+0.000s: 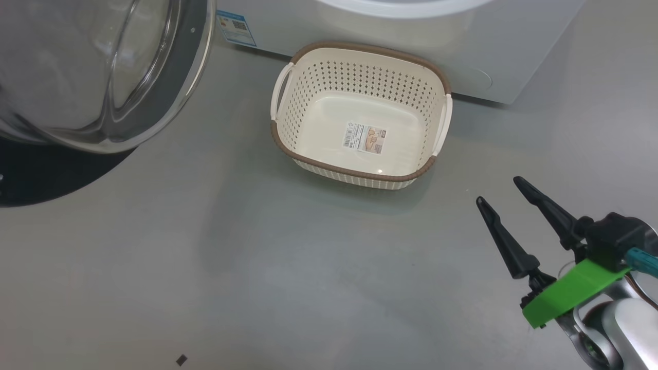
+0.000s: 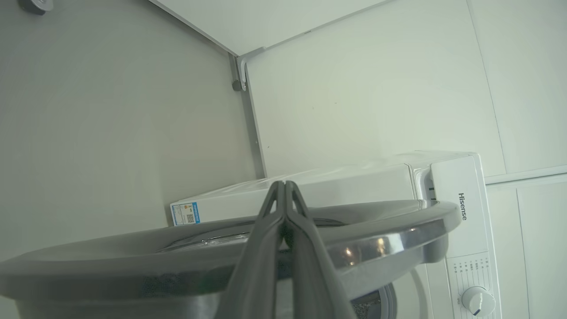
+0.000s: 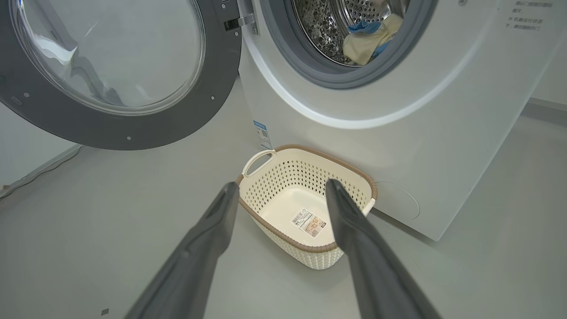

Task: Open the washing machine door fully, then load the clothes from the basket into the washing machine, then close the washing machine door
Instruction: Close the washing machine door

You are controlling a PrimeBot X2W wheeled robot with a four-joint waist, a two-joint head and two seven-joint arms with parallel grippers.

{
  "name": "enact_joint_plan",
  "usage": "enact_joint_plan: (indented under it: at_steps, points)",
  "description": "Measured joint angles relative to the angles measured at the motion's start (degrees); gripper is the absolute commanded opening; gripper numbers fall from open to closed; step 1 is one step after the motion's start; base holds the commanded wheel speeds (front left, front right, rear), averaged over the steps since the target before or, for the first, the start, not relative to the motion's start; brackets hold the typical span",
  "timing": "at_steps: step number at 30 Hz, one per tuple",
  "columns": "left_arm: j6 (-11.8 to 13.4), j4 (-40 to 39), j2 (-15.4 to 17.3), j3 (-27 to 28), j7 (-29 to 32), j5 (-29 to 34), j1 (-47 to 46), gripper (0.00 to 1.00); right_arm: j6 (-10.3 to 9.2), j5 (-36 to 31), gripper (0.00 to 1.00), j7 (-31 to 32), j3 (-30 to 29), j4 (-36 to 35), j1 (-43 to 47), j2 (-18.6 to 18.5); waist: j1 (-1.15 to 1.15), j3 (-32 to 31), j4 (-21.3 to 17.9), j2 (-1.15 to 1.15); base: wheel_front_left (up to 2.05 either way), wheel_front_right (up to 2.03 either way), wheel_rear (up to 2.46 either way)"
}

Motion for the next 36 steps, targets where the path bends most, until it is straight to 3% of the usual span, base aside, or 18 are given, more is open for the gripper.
enact_joint_plan:
  at_steps: [20,36]
  points:
    - [2.88,-5.11,-2.33,-0.79,7.40,-3.86,2.55,0.00,0.00,0.60,1.00,-1.69,0.57,2.14,-1.12,1.07,0.00,-1.59,-0.45,0.00,0.00,0.00,0.00]
    - [5.88,-10.63,-4.19,-1.19,13.19,-6.79,5.89,0.00,0.00,1.40,1.00,-3.94,1.72,5.46,-1.44,3.10,0.00,-4.22,-3.20,0.00,0.00,0.00,0.00]
